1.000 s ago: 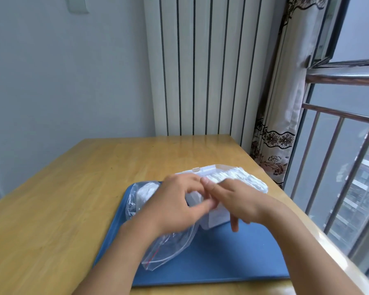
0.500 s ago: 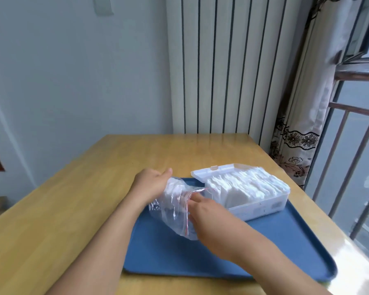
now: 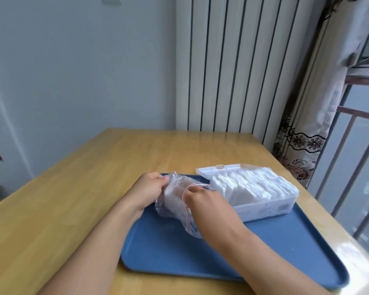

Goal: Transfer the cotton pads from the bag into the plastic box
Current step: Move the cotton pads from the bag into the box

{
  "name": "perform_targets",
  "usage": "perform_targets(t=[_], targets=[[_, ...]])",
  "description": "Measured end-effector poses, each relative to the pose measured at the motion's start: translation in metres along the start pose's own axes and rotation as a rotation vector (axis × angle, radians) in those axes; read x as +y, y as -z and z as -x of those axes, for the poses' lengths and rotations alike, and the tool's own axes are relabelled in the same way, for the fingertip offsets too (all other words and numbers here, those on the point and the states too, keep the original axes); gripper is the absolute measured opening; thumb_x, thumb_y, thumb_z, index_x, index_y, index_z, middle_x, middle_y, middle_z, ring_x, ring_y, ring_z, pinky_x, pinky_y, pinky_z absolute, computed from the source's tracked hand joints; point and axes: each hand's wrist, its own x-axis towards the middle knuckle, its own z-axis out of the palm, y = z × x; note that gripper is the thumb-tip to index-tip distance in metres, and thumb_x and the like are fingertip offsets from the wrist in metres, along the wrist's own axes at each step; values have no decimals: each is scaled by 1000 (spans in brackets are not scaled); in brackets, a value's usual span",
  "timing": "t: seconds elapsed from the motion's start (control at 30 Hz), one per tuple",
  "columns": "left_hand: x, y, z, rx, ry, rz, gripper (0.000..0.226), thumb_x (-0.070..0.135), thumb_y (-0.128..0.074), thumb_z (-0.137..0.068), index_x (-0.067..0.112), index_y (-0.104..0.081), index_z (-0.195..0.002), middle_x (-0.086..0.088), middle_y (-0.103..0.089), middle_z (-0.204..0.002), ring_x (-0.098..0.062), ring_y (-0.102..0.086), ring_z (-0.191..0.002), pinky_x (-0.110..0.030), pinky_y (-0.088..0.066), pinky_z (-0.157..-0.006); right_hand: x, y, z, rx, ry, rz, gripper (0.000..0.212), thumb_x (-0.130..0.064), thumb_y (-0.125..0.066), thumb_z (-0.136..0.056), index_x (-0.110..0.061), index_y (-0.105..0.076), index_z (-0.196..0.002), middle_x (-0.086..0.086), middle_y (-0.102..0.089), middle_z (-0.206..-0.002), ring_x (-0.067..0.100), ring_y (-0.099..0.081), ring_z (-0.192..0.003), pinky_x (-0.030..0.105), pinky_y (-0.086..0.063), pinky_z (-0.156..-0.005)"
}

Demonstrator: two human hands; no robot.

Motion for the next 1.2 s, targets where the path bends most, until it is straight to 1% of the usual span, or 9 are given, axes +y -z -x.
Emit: perform_targets(t=[0.13, 0.33, 0.43, 0.53, 0.63, 0.73, 0.9, 1.03, 1.2], targets=[[1, -3, 0, 48, -68, -59, 34, 25, -53, -101, 16, -51, -69, -1, -52, -62, -20, -45, -60, -30, -36, -61, 0, -4, 2, 45, 65, 35, 67, -3, -83, -31, -27, -28, -63, -10, -22, -58, 14, -21, -44, 19, -18, -41], [11, -6, 9, -48, -141, -45, 47, 59, -65, -87, 13, -60, -80, 3, -61, -70, -15, -56, -67, -31, -45, -71, 2, -1, 1, 41, 13, 106, 72, -6, -87, -25, -26, -29, -64, -12, -13, -60, 10, -1, -41, 16, 2, -43], [13, -8, 12, -80, -152, -42, 49, 62, -68, -83, 13, -66, -91, 2, -70, -80, -15, -63, -72, -31, -48, -74, 7, -1, 8, 8, -56, 168, 59, -8, -87, -25, -23, -47, -65, -10, -6, -62, 13, -8, -43, 19, 7, -43], [15, -9, 15, -72, -149, -51, 44, 58, -66, -88, 15, -67, -98, 3, -71, -87, -14, -65, -79, -30, -49, -78, 15, -4, 8, -1, -140, 201, 64, -9, -86, -31, -25, -34, -63, -11, 3, -63, 7, 2, -44, 20, 9, -43], [17, -9, 16, -77, -146, -49, 39, 56, -64, -90, 18, -67, -95, 3, -70, -89, -14, -64, -81, -30, -50, -79, 10, 6, 11, 36, -119, 115, 46, -11, -82, -52, -23, -39, -63, -8, -28, -62, 13, -27, -41, 18, -12, -37], [17, -8, 17, -90, -137, -38, 38, 57, -67, -88, 20, -66, -94, 5, -73, -92, -14, -68, -82, -31, -52, -79, 7, 17, 14, 5, -92, 49, 13, -27, -58, -90, -20, -57, -101, -2, -54, -87, 22, -48, -65, 31, -40, -55], [14, -8, 16, -110, -144, -13, 24, 33, -70, -93, 19, -64, -110, -2, -77, -103, -14, -73, -84, -25, -56, -65, 8, 20, 12, 82, -211, -47, 28, -23, -59, -84, -28, -48, -110, -9, -37, -65, 21, -41, -62, 21, -25, -45], [8, -5, 9, -5, -210, -16, 11, 17, -70, -92, 21, -65, -102, -11, -75, -102, -24, -69, -83, -34, -55, -71, 16, 25, 22, 85, -171, -120, 12, -26, -57, -77, -27, -46, -78, -9, -44, -66, 25, -45, -71, 31, -35, -54], [-2, 4, -6, 164, -185, 45, 14, 25, -72, -87, 26, -65, -99, -4, -75, -105, -29, -71, -95, -48, -57, -83, 38, 52, 30, 225, -214, -400, 48, -27, -65, -66, -38, -63, -113, -12, -69, -83, 12, -61, -72, 31, -53, -66]])
